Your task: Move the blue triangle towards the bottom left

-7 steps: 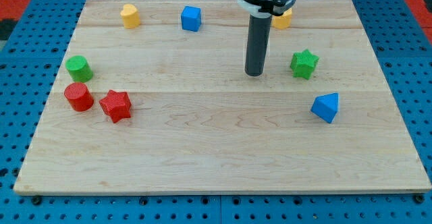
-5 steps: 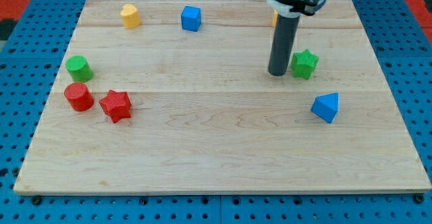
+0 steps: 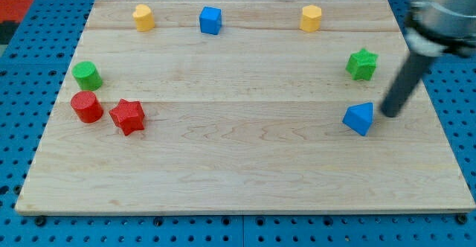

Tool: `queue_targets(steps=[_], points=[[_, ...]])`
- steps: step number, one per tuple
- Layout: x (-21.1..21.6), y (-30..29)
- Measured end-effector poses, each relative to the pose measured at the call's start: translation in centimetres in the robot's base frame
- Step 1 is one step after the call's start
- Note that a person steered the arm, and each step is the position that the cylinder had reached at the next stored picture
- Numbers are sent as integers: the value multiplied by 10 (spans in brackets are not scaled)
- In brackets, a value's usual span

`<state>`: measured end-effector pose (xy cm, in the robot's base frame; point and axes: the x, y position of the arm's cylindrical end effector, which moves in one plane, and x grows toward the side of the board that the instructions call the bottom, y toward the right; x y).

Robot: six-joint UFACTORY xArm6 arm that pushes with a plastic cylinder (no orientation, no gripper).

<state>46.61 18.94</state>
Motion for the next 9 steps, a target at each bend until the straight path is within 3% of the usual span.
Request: queue_targets(steps=[1,2,4,5,6,8,9], points=[[11,-44],[52,-53],[43,-245],[43,-263],[44,-198],[81,-298],[73,-338]])
